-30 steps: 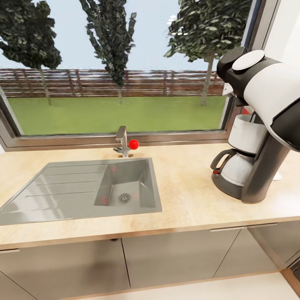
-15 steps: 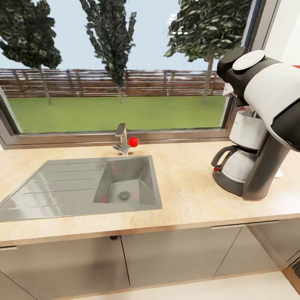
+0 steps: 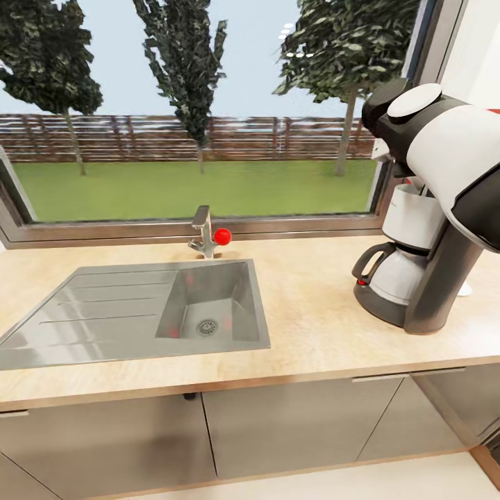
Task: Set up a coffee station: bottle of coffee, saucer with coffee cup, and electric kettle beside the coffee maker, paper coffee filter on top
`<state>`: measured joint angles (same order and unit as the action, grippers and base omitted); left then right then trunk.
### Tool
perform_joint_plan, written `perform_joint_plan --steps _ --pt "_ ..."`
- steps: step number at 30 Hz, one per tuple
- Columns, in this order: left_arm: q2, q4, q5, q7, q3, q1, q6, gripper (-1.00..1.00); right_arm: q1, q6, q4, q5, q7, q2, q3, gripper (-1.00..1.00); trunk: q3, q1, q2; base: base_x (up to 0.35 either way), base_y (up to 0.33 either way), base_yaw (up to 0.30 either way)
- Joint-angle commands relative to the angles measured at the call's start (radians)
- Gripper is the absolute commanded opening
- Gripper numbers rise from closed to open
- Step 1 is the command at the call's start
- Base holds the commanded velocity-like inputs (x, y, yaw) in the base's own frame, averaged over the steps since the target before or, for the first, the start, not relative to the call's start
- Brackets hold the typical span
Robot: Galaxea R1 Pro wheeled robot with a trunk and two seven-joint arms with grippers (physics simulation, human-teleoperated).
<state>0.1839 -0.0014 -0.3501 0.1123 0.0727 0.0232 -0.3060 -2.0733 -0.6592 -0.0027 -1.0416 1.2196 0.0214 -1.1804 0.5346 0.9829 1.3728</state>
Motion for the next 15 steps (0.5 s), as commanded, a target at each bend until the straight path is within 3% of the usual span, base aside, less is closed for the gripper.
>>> perform_joint_plan --steps 1,15 --pt "0.000 0.000 -0.006 0.009 0.007 0.000 -0.001 1.00 -0.001 -0.011 0.000 -0.006 0.003 0.000 0.007 1.00 0.001 0.000 0.000 0.000 0.000 0.000" --pt "0.000 0.000 -0.006 0.009 0.007 0.000 -0.001 1.00 -0.001 -0.011 0.000 -0.006 0.005 0.003 0.007 1.00 0.001 0.000 0.000 0.000 0.000 0.000"
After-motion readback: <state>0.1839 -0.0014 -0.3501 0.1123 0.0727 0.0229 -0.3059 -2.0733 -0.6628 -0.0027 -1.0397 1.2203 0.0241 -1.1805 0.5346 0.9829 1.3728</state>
